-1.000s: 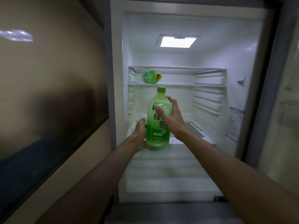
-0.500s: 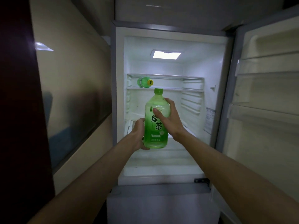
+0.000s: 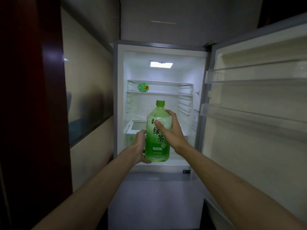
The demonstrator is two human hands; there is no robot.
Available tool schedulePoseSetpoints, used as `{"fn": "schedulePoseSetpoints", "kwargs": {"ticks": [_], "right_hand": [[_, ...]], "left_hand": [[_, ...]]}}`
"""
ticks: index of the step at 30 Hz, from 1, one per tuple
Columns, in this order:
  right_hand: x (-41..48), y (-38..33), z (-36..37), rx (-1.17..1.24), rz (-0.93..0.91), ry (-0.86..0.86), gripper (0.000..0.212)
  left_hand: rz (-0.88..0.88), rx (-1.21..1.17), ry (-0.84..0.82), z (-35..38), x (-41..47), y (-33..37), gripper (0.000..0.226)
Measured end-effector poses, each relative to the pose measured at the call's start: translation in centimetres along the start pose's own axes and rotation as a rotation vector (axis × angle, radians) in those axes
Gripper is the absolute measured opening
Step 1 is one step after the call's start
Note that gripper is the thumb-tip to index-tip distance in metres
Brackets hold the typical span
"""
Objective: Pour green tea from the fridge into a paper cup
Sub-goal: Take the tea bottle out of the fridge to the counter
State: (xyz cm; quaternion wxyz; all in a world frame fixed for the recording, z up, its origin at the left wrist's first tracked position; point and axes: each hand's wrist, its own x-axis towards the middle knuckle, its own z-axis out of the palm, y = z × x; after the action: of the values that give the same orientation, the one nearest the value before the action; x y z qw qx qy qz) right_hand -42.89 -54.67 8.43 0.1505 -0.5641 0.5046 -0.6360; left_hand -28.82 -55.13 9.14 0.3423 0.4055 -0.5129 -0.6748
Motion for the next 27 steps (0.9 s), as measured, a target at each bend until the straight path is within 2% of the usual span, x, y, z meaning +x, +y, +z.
{"fn": "schedulePoseSetpoints", "kwargs": {"ticks": [5,14,27], "right_hand": [[-5.2,-1.2,-1.2,0.037,0.017,-0.035,0.060],[-13.0,-4.9,-1.3,0.054,0.043,-0.073,0.074],[-25.1,-13.8,0.0,0.053,0.012,-0.057,0.075]], "left_hand": [[-0.031,-0.041,0.009,1.2,-5.5,-2.7,0.038],[-0.072,-0.087,0.048,1.0,-14.4,-5.7,0.043],[-0.059,-0.024,0.016,-2.0,-27.4,-8.3,0.040]]}}
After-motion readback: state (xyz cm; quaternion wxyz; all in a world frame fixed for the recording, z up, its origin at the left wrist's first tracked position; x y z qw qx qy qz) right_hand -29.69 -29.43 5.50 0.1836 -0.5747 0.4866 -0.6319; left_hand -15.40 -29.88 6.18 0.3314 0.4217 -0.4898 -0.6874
